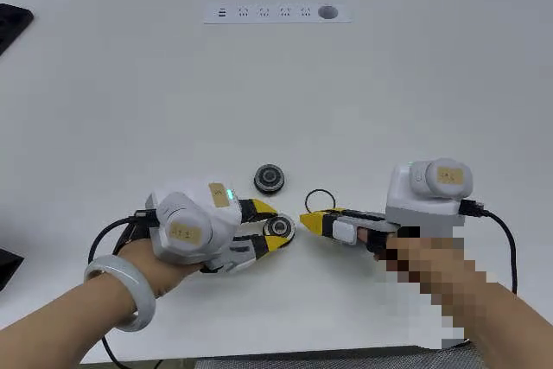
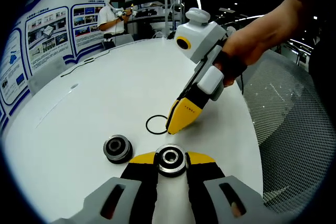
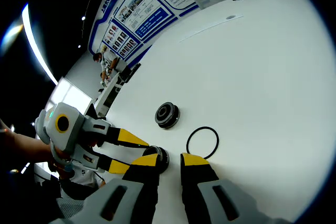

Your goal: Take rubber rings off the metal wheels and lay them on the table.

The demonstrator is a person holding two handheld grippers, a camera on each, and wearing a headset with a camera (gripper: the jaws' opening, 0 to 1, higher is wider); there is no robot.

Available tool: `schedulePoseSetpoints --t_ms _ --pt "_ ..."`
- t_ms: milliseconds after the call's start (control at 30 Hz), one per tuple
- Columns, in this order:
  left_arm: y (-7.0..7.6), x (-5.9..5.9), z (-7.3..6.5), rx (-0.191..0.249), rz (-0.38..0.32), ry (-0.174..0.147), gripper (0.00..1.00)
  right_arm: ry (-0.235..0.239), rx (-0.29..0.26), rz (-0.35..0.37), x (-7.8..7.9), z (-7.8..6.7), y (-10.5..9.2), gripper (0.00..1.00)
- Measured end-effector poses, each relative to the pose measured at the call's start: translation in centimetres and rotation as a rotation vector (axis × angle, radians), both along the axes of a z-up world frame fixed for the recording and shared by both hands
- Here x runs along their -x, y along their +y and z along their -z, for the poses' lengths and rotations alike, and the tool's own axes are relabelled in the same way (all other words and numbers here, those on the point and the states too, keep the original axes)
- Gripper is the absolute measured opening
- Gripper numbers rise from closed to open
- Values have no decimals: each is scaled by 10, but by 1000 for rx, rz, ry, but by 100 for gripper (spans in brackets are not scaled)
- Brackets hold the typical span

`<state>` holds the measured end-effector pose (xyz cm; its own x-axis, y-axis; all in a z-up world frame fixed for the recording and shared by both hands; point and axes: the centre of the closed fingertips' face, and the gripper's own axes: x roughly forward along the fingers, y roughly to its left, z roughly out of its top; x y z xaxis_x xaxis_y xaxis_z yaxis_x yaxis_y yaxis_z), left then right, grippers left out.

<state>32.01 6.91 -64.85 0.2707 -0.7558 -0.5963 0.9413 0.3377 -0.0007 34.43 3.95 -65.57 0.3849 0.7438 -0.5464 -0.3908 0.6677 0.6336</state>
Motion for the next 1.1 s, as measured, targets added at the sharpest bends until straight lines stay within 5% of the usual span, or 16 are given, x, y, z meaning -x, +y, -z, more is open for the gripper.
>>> schedulePoseSetpoints --t_ms 1100 --pt "1 -1 4 -20 10 -4 14 98 -104 -23 8 7 23 19"
